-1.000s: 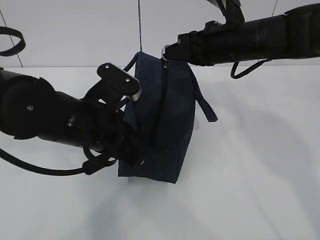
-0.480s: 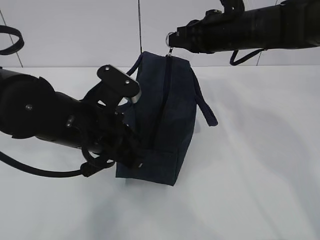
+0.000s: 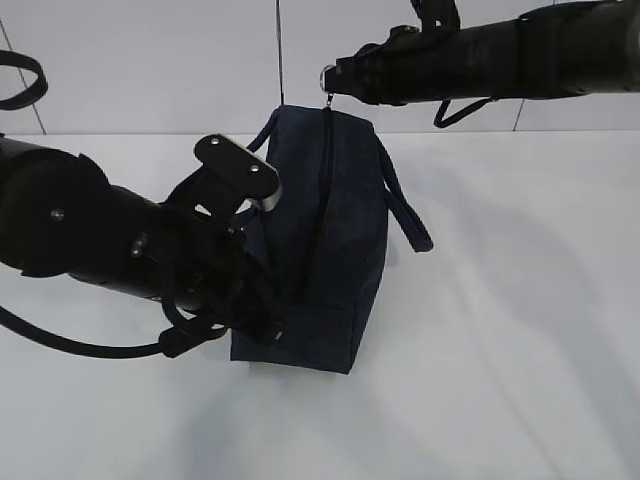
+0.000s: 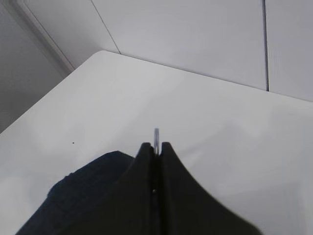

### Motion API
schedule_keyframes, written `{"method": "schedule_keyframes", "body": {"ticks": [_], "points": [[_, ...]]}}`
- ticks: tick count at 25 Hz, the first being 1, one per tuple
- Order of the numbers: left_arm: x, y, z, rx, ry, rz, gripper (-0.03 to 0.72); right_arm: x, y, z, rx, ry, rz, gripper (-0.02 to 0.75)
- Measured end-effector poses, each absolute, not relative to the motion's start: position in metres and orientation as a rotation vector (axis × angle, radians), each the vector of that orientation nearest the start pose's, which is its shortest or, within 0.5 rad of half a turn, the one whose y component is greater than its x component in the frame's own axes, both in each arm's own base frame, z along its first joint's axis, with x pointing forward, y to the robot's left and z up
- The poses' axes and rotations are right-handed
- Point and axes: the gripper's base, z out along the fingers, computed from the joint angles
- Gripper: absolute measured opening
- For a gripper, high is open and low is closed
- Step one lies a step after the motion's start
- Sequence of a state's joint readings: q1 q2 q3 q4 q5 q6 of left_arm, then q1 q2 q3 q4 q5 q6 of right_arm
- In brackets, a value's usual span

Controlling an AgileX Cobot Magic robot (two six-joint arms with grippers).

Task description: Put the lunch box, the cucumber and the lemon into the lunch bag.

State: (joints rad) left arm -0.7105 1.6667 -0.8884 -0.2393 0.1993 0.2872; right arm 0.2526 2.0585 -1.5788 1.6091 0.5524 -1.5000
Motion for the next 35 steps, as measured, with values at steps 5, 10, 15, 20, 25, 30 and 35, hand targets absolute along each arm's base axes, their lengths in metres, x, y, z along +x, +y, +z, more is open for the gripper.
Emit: {"method": "schedule_keyframes", "body": {"ticks": [5,10,15,20,25,30,35], "points": [[0.247,-0.218,0.187,0.954,2.311,-0.340,-0.001,0.463,0.169,0.242,-0.501,1.895,0.780,0.001],[0.246,-0.218,0.186,0.957,2.317,-0.340,-0.001,0.464,0.169,0.239,-0.510,1.895,0.798,0.001],[0.245,-0.218,0.185,0.965,2.330,-0.339,-0.001,0.461,0.172,0.241,-0.539,1.883,0.841,0.001],[0.245,-0.217,0.185,0.968,2.336,-0.339,0.025,0.459,0.174,0.241,-0.557,1.876,0.876,0.001],[0.242,-0.216,0.183,0.986,2.372,-0.338,0.193,0.457,0.175,0.242,-0.565,1.874,0.920,0.001],[0.236,-0.215,0.190,0.961,2.406,-0.377,0.335,0.454,0.177,0.243,-0.580,1.873,0.954,0.001],[0.225,-0.200,0.233,0.899,2.350,-0.430,0.349,0.453,0.178,0.242,-0.603,1.878,0.961,0.001]]}}
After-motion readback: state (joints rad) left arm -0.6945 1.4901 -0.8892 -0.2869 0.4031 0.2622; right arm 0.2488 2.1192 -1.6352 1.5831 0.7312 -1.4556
